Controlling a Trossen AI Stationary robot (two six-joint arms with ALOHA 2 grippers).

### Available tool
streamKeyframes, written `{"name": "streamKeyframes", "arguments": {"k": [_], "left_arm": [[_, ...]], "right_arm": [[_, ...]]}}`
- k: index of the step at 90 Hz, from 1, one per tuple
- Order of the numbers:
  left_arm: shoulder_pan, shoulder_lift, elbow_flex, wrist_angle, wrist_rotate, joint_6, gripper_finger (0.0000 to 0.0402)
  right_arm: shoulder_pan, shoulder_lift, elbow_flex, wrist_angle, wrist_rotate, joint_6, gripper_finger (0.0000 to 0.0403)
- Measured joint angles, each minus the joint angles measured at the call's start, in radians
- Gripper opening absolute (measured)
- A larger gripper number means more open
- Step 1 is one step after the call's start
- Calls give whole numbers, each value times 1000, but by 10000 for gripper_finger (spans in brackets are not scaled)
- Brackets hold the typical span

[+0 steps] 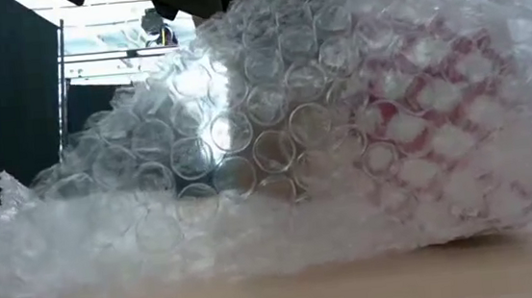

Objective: Wrap mug
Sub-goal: Wrap the red mug with the right transparent bubble wrap

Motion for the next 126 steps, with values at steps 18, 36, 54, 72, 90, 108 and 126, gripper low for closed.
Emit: {"name": "streamKeyframes", "arguments": {"k": [18,36,54,72,90,108,126], "left_arm": [[-3,0,0,12,22,0,151],[-13,-14,1,-2,18,2,151],[-43,-92,-6,-62,8,28,151],[-56,-143,-4,-116,-40,39,151],[-27,-104,-2,-76,-25,52,151],[2,-38,-2,47,42,58,151],[11,16,4,68,63,53,151]], "right_arm": [[14,107,3,-9,-34,24,146],[16,141,4,-25,-42,56,146],[12,145,0,-27,-43,53,146],[12,147,-2,-25,-41,51,146],[13,147,-2,-16,-30,46,146],[15,147,-2,-15,-33,41,146],[16,142,-3,-23,-39,46,146]]}}
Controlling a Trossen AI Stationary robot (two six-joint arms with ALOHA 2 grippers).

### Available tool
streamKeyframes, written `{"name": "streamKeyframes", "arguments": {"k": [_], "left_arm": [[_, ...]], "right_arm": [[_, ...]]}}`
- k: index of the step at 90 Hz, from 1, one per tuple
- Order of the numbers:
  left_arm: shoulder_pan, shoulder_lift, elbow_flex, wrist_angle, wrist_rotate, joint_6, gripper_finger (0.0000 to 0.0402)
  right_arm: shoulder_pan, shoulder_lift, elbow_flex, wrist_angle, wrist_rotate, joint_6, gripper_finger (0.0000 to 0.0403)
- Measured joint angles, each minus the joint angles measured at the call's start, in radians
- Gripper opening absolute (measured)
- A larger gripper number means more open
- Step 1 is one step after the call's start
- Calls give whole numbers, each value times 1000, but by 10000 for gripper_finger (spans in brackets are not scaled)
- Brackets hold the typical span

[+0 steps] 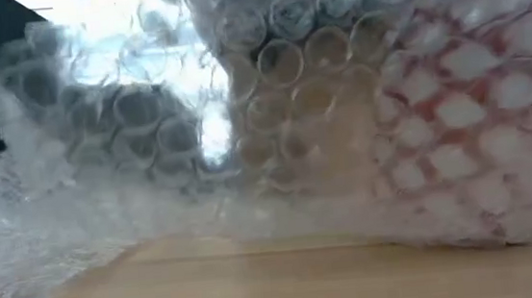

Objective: Wrap mug
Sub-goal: Wrap the red mug with the right transparent bubble wrap

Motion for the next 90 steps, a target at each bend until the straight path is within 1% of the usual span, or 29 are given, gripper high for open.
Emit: {"name": "streamKeyframes", "arguments": {"k": [15,29,39,56,62,67,72,75,81,90], "left_arm": [[8,13,2,-52,-13,-9,151],[8,15,0,-49,-12,-9,151],[8,16,0,-52,-10,-8,151],[8,16,-2,-49,-9,-3,151],[8,16,-2,-49,-9,-3,151],[7,16,-2,-49,-9,-3,151],[7,16,-2,-48,-9,-3,151],[8,16,-2,-48,-9,-3,151],[7,16,-2,-48,-9,-3,151],[7,16,-2,-47,-9,-3,151]], "right_arm": [[-5,-27,-1,7,-1,1,146],[0,-65,0,-7,4,3,146],[4,-88,1,-15,-13,1,146],[17,-180,2,-31,-13,3,146],[22,-204,2,-40,5,6,146],[24,-217,2,-46,65,24,146],[24,-220,3,-43,131,43,146],[23,-212,2,-36,145,47,146],[20,-187,-11,-24,133,54,145],[18,-132,-37,-19,79,64,136]]}}
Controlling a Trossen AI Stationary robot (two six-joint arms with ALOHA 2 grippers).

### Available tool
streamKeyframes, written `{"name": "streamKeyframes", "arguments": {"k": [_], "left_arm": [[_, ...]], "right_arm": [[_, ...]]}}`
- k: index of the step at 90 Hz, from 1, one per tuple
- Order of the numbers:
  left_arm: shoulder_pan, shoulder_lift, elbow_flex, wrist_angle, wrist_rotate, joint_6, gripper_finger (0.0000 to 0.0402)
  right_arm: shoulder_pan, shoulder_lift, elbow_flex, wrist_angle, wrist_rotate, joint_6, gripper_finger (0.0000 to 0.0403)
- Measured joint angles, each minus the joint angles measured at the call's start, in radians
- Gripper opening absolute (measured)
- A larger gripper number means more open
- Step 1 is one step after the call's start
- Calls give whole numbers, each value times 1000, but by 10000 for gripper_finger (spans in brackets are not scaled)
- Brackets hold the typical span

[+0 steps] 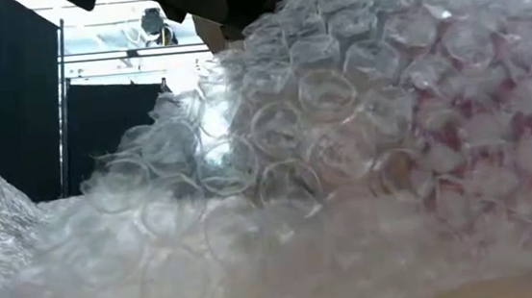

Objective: Wrap mug
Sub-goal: Wrap the red mug with the right transparent bubble wrap

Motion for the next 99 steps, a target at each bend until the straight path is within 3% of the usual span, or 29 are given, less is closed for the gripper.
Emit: {"name": "streamKeyframes", "arguments": {"k": [20,37,56,83,99], "left_arm": [[0,-10,0,5,1,2,151],[0,-10,-2,2,-2,4,151],[0,-10,-2,0,0,2,151],[-1,-10,-2,-2,0,2,151],[-1,-10,-2,-1,0,2,151]], "right_arm": [[-1,127,-5,36,-30,16,108],[-14,152,-5,36,-65,-7,91],[-19,72,-16,19,-109,-10,82],[-15,-105,-13,-12,-95,-15,82],[-15,-133,-12,-216,49,72,80]]}}
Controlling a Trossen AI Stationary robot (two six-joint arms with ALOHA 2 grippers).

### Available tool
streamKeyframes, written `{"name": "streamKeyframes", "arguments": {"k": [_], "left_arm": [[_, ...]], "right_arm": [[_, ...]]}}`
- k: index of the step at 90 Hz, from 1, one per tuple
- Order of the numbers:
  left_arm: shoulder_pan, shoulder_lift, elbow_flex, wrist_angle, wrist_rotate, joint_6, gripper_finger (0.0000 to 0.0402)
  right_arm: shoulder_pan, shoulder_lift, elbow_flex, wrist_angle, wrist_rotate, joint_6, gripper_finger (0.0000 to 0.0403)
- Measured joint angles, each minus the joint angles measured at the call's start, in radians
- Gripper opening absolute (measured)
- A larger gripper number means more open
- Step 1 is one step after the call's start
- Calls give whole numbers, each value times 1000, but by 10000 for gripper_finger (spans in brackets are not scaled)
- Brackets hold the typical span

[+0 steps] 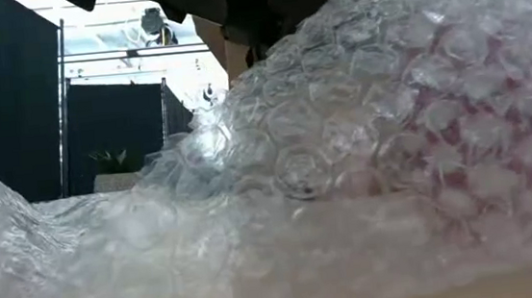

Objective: Wrap mug
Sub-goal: Wrap the red mug with the right transparent bubble wrap

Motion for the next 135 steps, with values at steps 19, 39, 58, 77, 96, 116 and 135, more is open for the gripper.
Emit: {"name": "streamKeyframes", "arguments": {"k": [19,39,58,77,96,116,135], "left_arm": [[0,0,0,0,0,0,151],[0,0,0,0,0,0,151],[1,0,0,0,0,2,151],[3,0,0,0,0,4,151],[3,0,0,6,-2,8,151],[3,0,0,7,-6,6,151],[3,0,0,0,-3,0,151]], "right_arm": [[-30,77,0,-74,35,16,79],[-41,117,0,63,-41,-109,79],[-12,107,0,142,-47,-113,79],[-4,170,1,185,-63,-111,79],[-7,277,7,221,-116,-120,79],[-9,276,7,218,-152,-136,78],[-9,148,-4,186,-178,-117,79]]}}
